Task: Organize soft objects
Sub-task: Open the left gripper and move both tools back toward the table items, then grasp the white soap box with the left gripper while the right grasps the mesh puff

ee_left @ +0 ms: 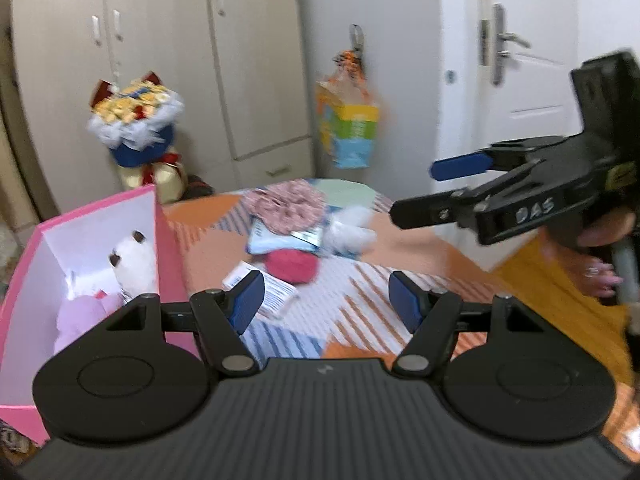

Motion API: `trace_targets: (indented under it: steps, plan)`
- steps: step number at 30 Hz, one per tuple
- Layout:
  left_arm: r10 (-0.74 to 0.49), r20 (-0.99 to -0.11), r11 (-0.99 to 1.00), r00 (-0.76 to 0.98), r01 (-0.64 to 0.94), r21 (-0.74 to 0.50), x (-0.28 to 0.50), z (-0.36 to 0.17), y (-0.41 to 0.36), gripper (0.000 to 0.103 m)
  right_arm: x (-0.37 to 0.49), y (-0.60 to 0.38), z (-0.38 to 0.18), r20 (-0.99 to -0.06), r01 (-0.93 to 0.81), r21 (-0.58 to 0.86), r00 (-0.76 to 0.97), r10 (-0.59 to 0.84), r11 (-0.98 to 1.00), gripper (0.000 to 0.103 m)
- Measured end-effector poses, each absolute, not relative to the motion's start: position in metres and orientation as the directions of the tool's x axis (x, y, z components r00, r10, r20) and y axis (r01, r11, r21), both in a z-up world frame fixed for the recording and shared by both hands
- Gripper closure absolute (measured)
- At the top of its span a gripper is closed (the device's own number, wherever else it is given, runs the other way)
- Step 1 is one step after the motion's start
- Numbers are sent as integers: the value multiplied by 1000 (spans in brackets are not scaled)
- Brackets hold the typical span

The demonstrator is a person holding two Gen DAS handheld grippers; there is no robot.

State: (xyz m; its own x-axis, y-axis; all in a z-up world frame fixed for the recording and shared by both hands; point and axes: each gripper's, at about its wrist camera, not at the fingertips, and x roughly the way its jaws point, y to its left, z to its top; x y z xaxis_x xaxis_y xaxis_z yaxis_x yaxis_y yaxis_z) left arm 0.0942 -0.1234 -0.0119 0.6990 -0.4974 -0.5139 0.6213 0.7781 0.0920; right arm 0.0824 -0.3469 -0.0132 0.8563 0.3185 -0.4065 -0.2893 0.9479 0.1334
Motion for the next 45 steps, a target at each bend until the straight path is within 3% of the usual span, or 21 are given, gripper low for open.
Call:
trace_targets:
  steps: [9, 18, 28, 29, 30, 36, 37, 39, 45]
  plan:
    - [-384, -486, 888, 785, 457, 38, 144, -62, -159, 35, 127, -370, -52, -366, -239, 159, 887, 282, 958, 8]
    - [-174, -452, 947, 875, 275, 168, 193, -105, -182, 35, 185, -392, -91, -444, -149, 235, 863, 242, 961, 13]
    - [-177, -534, 955, 827, 275, 109, 207, -117, -180, 33, 216, -388, -113, -519, -172, 281, 800, 301, 944, 14]
    - [-177, -546, 958, 819, 271, 97, 208, -118, -179, 33, 216, -387, -116, -526, -172, 282, 795, 303, 944, 17]
    - [-176, -560, 960, 810, 267, 85, 211, -120, -178, 33, 216, -386, -118, -533, -176, 283, 788, 307, 943, 29]
    - [-181, -595, 972, 783, 233, 10, 220, -124, -169, 33, 206, -385, -121, -543, -182, 278, 780, 310, 943, 59]
    - [-186, -592, 972, 785, 236, 8, 219, -124, -168, 35, 204, -384, -121, -543, -187, 276, 779, 313, 943, 61]
    - [-199, -583, 969, 788, 245, 1, 217, -124, -167, 49, 199, -381, -120, -542, -190, 266, 781, 310, 945, 69]
    - [-180, -578, 975, 796, 222, 2, 211, -122, -157, 62, 177, -365, -118, -541, -183, 204, 798, 266, 962, 72]
